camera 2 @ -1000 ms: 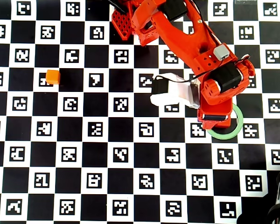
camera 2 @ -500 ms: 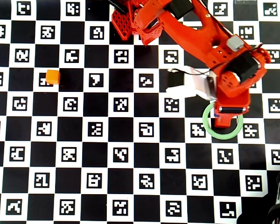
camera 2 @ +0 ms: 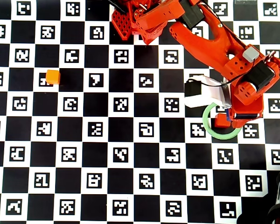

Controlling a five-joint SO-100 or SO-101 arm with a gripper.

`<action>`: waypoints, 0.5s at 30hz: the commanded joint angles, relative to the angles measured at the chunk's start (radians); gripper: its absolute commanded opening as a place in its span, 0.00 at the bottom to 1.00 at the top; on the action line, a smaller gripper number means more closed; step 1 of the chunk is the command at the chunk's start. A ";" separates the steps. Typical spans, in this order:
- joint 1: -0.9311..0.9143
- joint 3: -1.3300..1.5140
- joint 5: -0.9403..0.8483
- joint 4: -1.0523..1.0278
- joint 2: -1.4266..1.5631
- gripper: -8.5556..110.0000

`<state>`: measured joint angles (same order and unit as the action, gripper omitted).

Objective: Grab the red cube then put it in the green circle then put the blue cube on top and finally the orange cube on top

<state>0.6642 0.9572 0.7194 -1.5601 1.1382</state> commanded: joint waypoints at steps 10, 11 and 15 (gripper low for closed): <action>0.000 0.141 0.028 0.130 0.037 0.04; 0.002 0.146 0.028 0.137 0.035 0.04; 0.002 0.161 0.038 0.158 0.029 0.04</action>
<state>0.6581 1.1198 0.7486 -1.4159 1.1382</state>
